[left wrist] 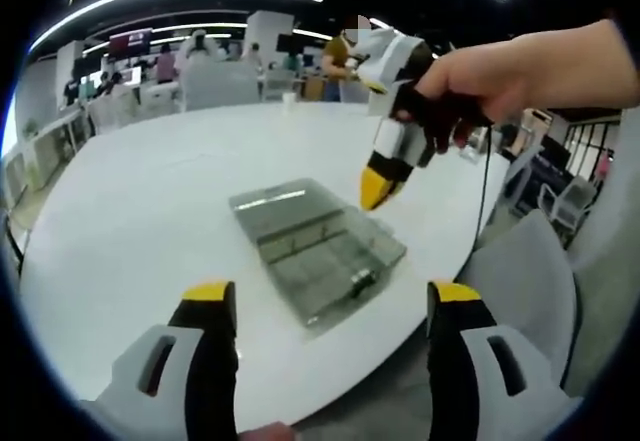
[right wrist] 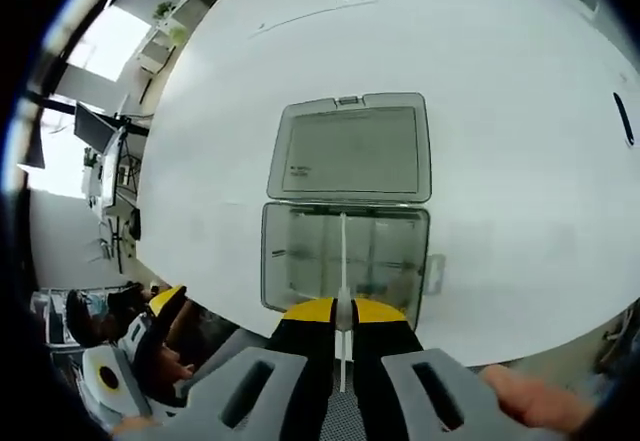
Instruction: Insert the divider into the dual guide fixture by aligning both edges with the guide slots and pushing it downward to the bottom, including one-sided entry, uneven engagement, binding, and posture correction.
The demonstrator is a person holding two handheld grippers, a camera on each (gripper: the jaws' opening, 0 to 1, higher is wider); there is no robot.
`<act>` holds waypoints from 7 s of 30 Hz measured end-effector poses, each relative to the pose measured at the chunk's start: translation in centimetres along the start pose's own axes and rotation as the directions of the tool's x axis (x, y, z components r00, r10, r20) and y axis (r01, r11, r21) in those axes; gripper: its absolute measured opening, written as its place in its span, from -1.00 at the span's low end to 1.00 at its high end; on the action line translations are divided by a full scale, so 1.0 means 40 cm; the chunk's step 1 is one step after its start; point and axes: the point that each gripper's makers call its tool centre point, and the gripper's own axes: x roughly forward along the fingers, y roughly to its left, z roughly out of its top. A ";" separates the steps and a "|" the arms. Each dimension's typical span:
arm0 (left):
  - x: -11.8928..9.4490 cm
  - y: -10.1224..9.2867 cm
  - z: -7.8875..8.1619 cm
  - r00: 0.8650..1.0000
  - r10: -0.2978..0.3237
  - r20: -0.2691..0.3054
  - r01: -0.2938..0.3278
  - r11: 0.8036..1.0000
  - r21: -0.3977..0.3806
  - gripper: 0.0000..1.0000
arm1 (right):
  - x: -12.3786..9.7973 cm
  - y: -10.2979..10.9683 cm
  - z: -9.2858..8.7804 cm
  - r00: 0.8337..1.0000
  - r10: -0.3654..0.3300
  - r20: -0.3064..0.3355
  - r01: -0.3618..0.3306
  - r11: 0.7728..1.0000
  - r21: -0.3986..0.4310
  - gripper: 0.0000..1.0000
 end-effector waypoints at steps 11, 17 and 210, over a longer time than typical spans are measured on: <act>0.001 0.000 0.000 1.000 0.005 0.004 -0.005 1.000 -0.006 0.57 | 0.018 -0.018 -0.006 1.000 -0.002 -0.014 0.003 1.000 0.029 -1.00; 0.002 -0.003 -0.006 1.000 0.003 -0.002 -0.003 1.000 -0.010 0.57 | 0.029 -0.016 -0.019 1.000 -0.001 -0.027 0.002 0.999 0.037 -1.00; 0.029 0.041 -0.009 0.999 0.020 -0.035 -0.021 0.999 -0.047 0.54 | 0.159 -0.045 0.007 0.992 -0.116 -0.040 0.107 0.977 -0.186 -0.87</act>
